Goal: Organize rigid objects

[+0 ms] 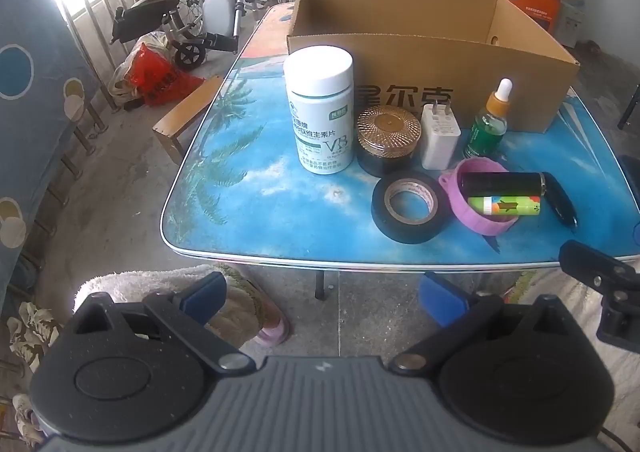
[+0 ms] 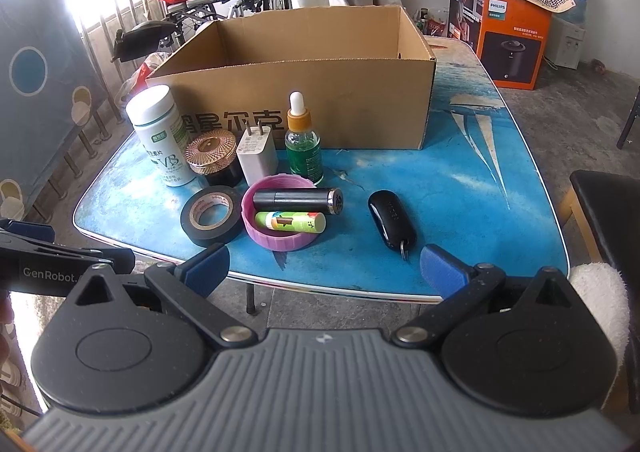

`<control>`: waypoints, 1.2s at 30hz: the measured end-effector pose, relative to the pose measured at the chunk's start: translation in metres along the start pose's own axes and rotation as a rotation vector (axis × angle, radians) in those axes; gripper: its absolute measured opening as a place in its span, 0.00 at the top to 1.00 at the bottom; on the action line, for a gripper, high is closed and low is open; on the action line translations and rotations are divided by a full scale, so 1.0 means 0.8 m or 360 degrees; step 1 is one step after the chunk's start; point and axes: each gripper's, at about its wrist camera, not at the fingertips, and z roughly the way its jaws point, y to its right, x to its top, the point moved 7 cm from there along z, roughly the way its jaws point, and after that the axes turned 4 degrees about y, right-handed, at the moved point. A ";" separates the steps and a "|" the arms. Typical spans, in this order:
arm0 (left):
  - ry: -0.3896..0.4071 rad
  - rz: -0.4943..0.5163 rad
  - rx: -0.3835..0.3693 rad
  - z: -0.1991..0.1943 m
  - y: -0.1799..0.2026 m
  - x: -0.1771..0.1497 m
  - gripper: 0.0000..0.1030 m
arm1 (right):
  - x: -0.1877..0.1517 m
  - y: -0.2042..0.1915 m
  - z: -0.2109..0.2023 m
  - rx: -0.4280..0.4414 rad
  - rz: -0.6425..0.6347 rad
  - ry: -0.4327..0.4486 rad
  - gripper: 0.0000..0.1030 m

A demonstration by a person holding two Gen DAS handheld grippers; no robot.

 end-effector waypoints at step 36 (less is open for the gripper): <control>-0.0034 -0.0005 -0.0015 0.018 -0.001 0.002 0.00 | 0.008 0.002 0.011 -0.0005 0.0015 -0.0017 0.01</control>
